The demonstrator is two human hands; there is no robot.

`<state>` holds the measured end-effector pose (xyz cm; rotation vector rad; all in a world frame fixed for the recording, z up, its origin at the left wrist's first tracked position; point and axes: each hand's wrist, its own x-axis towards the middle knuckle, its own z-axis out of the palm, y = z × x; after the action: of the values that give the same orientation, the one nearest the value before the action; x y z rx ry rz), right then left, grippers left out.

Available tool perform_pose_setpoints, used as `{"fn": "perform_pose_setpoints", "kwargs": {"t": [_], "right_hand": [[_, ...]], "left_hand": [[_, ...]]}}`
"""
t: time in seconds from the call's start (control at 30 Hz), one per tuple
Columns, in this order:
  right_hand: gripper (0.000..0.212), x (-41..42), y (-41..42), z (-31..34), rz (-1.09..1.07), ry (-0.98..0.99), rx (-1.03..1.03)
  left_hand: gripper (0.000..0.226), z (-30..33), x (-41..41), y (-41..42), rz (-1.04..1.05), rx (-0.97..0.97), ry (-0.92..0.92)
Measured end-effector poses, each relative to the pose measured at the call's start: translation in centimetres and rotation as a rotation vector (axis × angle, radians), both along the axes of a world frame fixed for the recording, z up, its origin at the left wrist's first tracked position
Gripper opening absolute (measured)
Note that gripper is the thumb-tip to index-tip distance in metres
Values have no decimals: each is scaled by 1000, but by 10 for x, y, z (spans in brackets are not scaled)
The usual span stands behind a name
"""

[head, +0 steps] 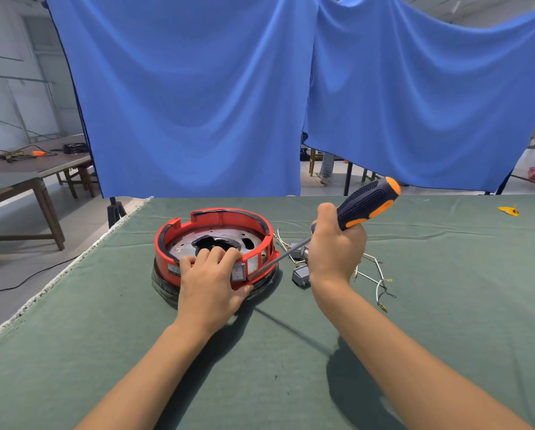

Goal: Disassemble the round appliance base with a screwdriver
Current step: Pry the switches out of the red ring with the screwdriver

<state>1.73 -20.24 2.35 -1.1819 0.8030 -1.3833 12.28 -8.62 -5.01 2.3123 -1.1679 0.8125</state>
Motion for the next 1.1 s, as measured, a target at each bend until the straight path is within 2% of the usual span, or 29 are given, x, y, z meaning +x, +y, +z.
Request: {"fn": "perform_pose_setpoints", "kwargs": {"t": [0.07, 0.33, 0.43, 0.57, 0.93, 1.1], "right_hand": [[26, 4, -15, -1, -11, -5, 51], [25, 27, -56, -43, -117, -23, 492], [22, 36, -57, -54, -74, -24, 581], [23, 48, -62, -54, 13, -13, 584], [23, 50, -61, -44, 47, 106, 515], [22, 46, -61, -41, 60, 99, 499]], "left_hand": [[50, 1, 0, 2, -16, 16, 17], [52, 4, 2, 8, -73, 16, 43], [50, 4, 3, 8, -84, 2, 57], [50, 3, 5, 8, -116, -7, 68], [47, 2, 6, 6, -129, -35, 67], [46, 3, 5, 6, -115, -15, 79]]}}
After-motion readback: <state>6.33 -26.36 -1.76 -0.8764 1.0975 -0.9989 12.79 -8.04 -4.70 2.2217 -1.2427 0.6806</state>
